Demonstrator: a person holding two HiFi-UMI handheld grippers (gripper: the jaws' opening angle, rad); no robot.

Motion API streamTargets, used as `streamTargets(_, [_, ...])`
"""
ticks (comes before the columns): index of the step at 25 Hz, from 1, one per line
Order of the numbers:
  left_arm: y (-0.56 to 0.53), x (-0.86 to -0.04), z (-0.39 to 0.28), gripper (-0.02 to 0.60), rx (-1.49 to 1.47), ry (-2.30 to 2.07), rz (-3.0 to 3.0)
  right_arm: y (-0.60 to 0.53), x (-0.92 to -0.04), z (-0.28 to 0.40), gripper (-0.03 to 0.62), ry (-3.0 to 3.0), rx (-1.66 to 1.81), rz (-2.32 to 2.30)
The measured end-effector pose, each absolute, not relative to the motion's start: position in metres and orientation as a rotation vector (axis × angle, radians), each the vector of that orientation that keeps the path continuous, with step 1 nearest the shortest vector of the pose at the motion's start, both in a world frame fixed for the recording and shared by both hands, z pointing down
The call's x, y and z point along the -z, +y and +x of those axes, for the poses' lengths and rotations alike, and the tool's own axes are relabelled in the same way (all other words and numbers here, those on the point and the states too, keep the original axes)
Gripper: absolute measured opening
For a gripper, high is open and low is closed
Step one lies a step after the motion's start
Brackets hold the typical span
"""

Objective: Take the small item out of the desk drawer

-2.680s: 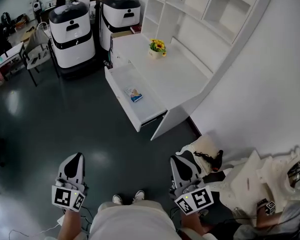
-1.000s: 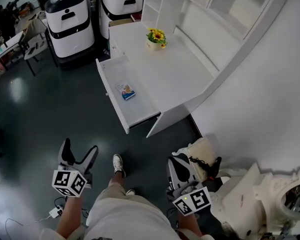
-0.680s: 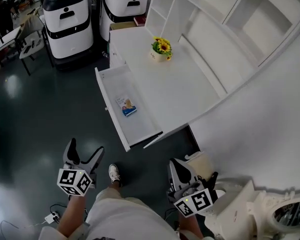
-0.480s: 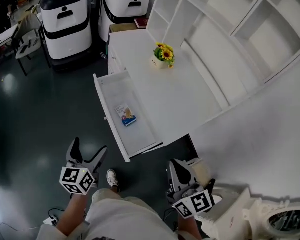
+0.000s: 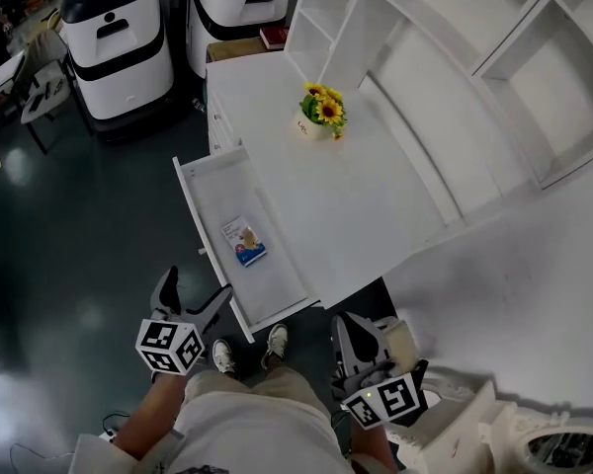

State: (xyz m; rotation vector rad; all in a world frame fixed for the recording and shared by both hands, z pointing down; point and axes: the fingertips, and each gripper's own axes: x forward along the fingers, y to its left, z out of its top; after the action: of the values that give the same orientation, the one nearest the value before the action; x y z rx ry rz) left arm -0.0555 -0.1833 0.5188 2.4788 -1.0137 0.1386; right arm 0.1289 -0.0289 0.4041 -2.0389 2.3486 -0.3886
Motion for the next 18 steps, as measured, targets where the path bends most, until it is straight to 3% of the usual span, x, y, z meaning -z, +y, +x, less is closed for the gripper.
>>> streamTargets(18, [-0.231,-0.591,0.033,0.523,-0.315,-1.301,2.309,-0.118,-0.425,0.207,0.009,2.577,0.451,-1.726])
